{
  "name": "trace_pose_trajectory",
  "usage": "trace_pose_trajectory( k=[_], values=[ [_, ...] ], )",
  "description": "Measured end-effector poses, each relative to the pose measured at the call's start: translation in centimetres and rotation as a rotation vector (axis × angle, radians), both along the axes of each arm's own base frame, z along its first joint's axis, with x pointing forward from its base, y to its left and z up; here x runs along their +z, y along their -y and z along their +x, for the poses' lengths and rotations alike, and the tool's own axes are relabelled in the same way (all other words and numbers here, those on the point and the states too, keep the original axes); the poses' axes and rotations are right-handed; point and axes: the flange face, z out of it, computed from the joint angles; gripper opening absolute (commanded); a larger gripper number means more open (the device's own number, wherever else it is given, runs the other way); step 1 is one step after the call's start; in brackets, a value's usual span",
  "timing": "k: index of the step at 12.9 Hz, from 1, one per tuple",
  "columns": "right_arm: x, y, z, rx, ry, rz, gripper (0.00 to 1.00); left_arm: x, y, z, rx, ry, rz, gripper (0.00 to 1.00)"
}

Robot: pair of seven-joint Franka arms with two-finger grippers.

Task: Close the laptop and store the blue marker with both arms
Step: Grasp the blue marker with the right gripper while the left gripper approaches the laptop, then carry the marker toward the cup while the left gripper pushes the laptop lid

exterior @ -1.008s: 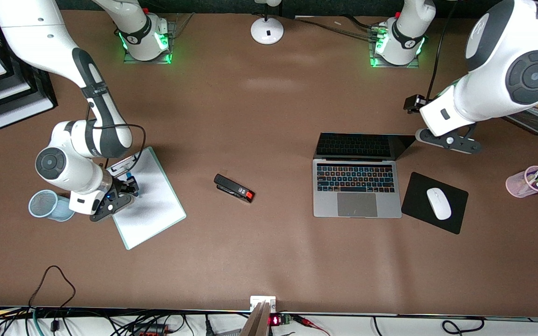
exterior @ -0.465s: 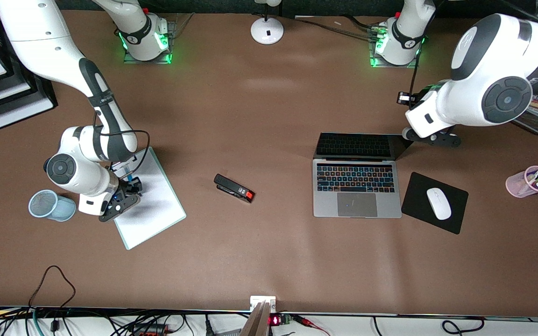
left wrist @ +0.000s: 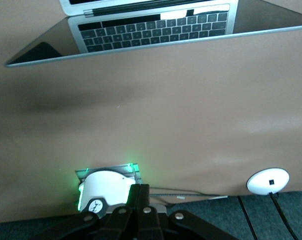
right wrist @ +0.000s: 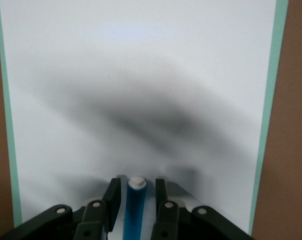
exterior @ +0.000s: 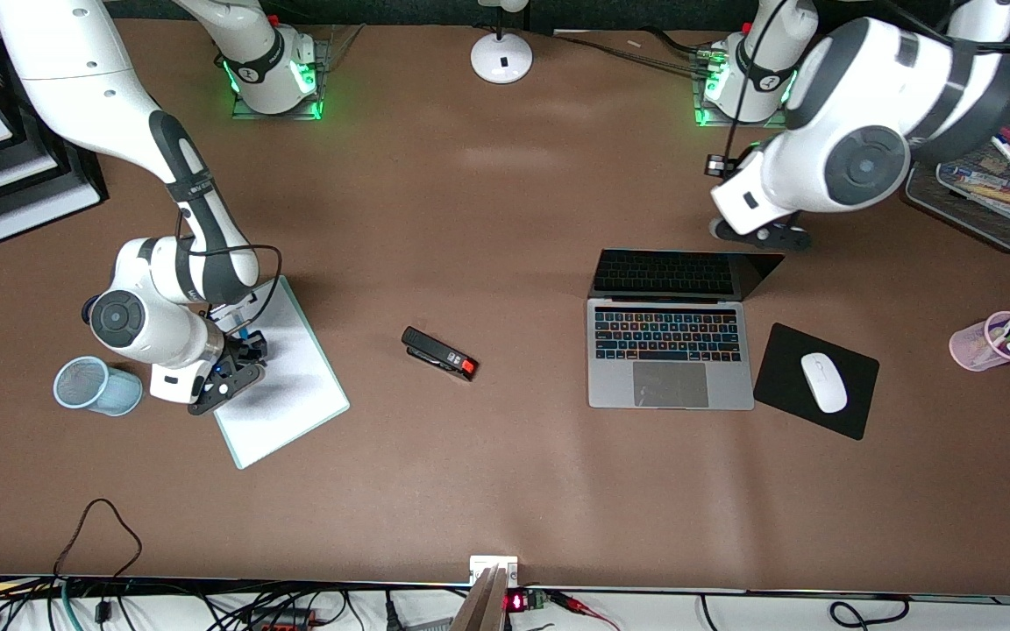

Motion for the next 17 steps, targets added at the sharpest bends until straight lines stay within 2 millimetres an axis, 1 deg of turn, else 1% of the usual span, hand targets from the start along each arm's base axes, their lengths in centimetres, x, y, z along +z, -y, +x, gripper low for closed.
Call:
trace_pose_trajectory(
  k=[2, 3, 5, 6, 7, 9, 11, 12, 14, 16, 17],
  values=[
    [-0.3, 0.1, -0.1, -0.001, -0.005, -0.001, 0.32, -0.5, 0.7, -0.4, -0.01, 0.02, -0.004, 0.01],
    [-0.5, 0.1, -0.1, -0.002, -0.007, -0.001, 0.31, -1.0, 1.7, -0.7, -0.035, 0.043, 0.012, 0.0],
    [-0.5, 0.2, -0.1, -0.003, -0.008, -0.001, 0.16, -1.7, 4.0, -1.5, -0.101, 0.116, 0.097, 0.0],
    [-0.5, 0.2, -0.1, -0.003, -0.008, -0.001, 0.08, -2.0, 4.8, -1.7, -0.117, 0.14, 0.114, 0.0],
    [-0.5, 0.2, -0.1, -0.003, -0.007, -0.001, 0.0, -2.2, 5.1, -1.8, -0.119, 0.154, 0.115, 0.0],
    [-0.4, 0.2, 0.0, -0.003, -0.006, -0.001, 0.0, -3.0, 5.0, -1.6, -0.113, 0.177, 0.107, 0.0],
    [0.1, 0.2, 0.3, -0.003, 0.004, 0.0, 0.0, -4.5, 4.8, -1.5, -0.106, 0.204, 0.097, 0.0],
    [0.8, 0.2, 0.7, -0.003, 0.009, 0.001, 0.0, -5.5, 4.5, -1.5, -0.101, 0.214, 0.093, 0.0],
    [3.2, 0.1, 1.7, -0.002, 0.003, 0.001, 0.0, -7.2, 4.2, -1.6, -0.096, 0.22, 0.091, 0.0],
    [6.6, -0.1, 2.8, -0.001, 0.008, 0.003, 0.0, -8.0, 4.0, -1.1, -0.09, 0.249, 0.081, 0.0],
    [8.4, -0.1, 3.2, -0.001, 0.023, 0.005, 0.0, -8.3, 3.8, -0.4, -0.079, 0.274, 0.068, 0.0]
  ],
)
